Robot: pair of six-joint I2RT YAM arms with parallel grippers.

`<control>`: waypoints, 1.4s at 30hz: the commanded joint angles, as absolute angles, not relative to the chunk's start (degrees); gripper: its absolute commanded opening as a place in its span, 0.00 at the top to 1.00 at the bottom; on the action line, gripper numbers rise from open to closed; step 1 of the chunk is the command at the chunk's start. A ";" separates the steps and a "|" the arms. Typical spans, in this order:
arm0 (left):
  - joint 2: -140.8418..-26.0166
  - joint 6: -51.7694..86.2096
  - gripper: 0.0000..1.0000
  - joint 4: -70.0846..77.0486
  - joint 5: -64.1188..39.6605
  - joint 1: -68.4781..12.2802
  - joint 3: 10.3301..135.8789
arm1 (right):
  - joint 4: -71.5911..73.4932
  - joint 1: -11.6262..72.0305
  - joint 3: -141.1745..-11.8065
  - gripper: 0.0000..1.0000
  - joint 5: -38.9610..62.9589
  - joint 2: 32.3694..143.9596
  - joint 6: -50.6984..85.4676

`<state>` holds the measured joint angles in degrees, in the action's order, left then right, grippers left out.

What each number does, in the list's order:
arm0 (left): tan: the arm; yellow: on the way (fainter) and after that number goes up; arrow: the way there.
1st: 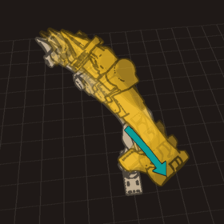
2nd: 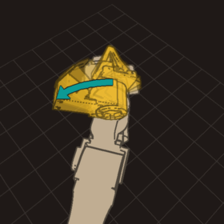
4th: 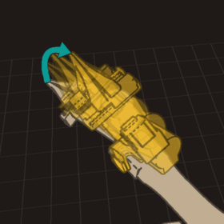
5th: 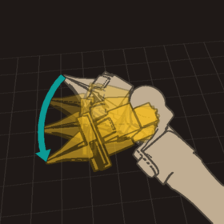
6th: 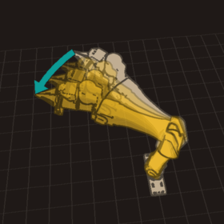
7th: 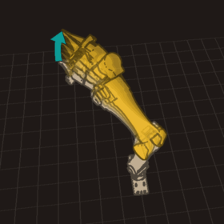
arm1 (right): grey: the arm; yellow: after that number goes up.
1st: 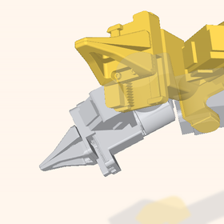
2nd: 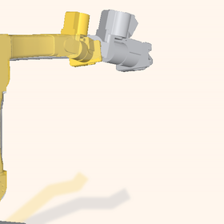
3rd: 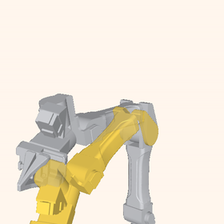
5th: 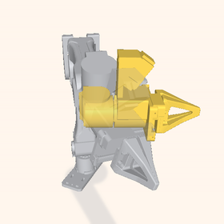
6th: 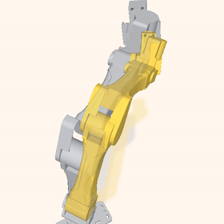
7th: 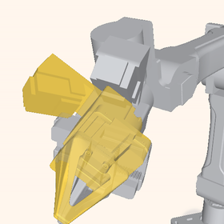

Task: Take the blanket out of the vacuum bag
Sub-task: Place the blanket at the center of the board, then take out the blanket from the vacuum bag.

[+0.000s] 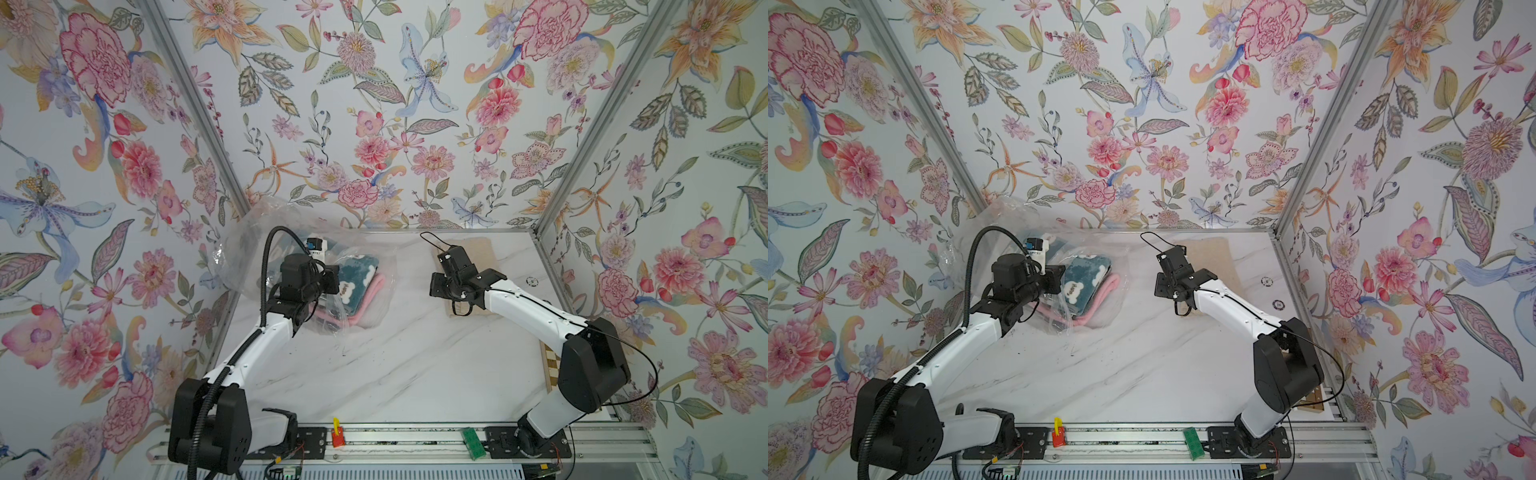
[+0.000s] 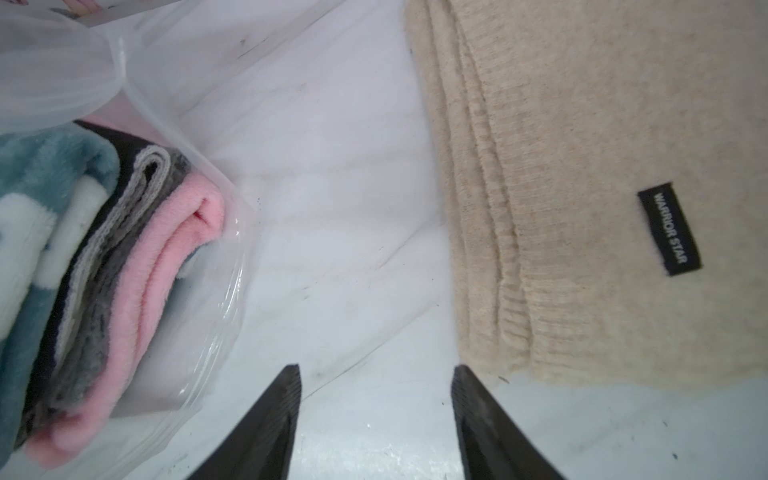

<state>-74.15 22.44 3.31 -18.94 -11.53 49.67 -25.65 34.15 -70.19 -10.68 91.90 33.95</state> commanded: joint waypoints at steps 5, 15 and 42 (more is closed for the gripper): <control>-75.30 17.61 1.00 -0.30 -20.37 -11.69 55.23 | -14.16 35.61 -59.18 0.10 -8.59 81.77 37.53; -70.49 14.21 1.00 6.07 -18.03 -11.83 47.81 | -0.50 36.72 -48.38 0.01 -0.98 72.72 43.94; -67.07 14.81 1.00 11.44 -22.69 -14.34 45.34 | 36.50 46.04 -51.81 0.01 9.82 95.74 60.66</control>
<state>-67.59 15.79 9.15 -22.13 -13.96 45.28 31.66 45.56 -48.42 8.75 93.41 58.24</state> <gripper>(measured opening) 0.047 0.991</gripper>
